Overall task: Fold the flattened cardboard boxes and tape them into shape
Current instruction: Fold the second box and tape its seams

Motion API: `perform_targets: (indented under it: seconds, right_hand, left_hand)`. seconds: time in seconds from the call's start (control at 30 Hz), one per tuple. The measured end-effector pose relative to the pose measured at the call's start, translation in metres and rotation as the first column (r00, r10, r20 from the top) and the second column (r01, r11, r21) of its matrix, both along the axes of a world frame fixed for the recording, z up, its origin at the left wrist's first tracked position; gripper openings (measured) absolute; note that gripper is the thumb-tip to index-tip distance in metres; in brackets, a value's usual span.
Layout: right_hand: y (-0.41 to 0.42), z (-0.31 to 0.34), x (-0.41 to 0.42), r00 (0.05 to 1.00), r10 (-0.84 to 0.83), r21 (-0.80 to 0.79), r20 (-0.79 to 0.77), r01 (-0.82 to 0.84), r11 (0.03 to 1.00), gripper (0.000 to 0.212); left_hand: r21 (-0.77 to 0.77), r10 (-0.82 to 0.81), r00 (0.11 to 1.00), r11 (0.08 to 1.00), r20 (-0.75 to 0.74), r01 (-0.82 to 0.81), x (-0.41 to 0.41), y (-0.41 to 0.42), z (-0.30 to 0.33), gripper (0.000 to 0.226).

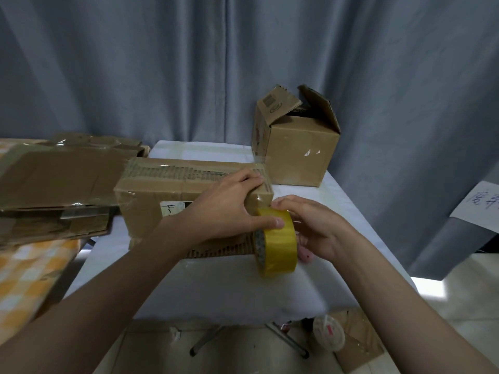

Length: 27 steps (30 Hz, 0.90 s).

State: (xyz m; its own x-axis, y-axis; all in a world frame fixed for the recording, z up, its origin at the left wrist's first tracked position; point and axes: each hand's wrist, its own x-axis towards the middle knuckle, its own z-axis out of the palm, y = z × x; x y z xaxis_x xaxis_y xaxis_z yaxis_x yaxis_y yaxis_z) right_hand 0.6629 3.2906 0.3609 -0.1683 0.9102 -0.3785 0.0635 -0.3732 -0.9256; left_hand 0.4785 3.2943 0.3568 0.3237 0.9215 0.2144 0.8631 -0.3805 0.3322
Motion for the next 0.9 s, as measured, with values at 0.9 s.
perform_targets:
  seconds: [0.9]
  right_hand:
    - [-0.023, -0.009, 0.025, 0.985, -0.095, -0.019, -0.143, 0.093, 0.995, 0.018]
  left_hand:
    - [0.385, 0.02, 1.0, 0.923, -0.016, -0.012, 0.009, 0.021, -0.01, 0.04]
